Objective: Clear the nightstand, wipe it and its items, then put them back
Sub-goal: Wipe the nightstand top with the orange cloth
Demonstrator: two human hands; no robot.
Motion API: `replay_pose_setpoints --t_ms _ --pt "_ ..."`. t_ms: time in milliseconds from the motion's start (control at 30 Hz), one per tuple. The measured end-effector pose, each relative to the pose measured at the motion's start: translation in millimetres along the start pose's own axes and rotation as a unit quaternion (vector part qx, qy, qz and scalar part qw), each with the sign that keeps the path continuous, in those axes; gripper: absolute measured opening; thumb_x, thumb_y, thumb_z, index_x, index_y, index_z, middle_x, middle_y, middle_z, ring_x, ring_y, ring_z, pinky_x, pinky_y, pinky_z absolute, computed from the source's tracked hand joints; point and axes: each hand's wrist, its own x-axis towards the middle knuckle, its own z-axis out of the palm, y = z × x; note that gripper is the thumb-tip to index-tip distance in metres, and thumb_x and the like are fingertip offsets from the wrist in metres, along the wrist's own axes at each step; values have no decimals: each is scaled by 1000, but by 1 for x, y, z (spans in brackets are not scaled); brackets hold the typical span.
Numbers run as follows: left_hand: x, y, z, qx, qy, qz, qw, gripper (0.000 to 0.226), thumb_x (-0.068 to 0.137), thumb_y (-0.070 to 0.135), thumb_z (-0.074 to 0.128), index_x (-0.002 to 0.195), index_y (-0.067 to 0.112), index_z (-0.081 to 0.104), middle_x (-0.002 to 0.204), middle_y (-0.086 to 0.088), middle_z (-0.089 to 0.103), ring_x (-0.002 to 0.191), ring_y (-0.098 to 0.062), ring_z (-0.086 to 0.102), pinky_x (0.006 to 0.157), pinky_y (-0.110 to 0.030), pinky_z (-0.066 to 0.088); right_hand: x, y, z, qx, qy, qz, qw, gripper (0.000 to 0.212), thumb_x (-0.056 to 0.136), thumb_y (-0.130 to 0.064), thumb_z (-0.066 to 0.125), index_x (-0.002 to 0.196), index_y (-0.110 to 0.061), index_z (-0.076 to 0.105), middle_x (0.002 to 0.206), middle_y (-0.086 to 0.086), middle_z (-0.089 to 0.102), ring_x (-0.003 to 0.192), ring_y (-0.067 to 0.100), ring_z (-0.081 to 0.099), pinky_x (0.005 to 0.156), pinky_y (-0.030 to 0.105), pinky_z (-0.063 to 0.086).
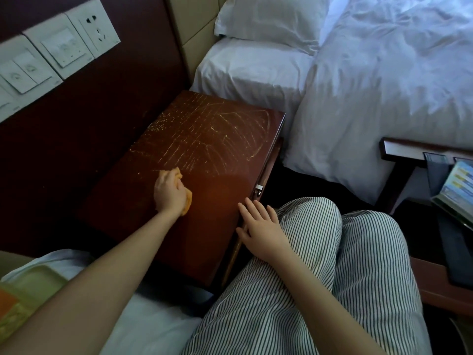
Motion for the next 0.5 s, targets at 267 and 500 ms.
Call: replay_pose_setpoints --t_ms 267,500 --pt "-49 15 8 -18 -128 222 967 31 93 13 50 122 19 59 136 1 48 131 -15 36 104 -28 29 2 3 0 3 0 7 1000 61 100 -40 32 152 -22 6 159 -1 -1 146 17 -5 115 37 -8" --pt "-51 -37 -26 -12 -150 228 962 32 92 11 52 122 20 59 134 3 49 129 -14 40 104 -25 28 0 7 2 10 11 5 1000 61 100 -39 33 152 -22 6 159 -2 0 146 16 -6 115 38 -8"
